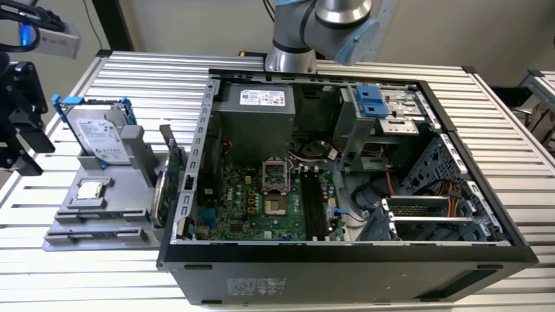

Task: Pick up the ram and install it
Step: 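Pick up the ram and move it above insertion slot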

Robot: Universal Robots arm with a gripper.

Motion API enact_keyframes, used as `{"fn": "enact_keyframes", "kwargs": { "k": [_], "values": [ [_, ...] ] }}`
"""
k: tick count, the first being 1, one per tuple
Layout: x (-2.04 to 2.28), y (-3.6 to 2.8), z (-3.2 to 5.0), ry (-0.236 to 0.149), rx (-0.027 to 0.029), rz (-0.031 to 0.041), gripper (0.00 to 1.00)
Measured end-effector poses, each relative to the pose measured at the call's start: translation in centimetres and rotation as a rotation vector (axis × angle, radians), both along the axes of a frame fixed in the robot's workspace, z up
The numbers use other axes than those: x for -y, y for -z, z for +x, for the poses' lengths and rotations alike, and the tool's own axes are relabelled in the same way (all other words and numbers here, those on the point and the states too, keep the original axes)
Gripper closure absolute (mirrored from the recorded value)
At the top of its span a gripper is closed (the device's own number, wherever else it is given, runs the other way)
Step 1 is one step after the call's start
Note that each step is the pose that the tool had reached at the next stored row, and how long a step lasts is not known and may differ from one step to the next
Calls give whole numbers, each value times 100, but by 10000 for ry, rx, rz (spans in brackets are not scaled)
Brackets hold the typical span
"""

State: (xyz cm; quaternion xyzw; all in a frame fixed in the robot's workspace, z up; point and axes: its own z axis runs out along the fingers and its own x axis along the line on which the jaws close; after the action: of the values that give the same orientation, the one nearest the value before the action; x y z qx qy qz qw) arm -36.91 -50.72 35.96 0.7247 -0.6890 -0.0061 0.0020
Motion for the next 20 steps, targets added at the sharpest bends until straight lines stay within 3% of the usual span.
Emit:
{"fn": "enact_keyframes", "kwargs": {
  "k": [2, 5, 20],
  "values": [
    [-1, 15, -1, 1, -17, -1, 0],
    [0, 38, 1, 1, -88, 0, 0],
    [-1, 188, 1, 1, -64, -34, 0]
  ]
}}
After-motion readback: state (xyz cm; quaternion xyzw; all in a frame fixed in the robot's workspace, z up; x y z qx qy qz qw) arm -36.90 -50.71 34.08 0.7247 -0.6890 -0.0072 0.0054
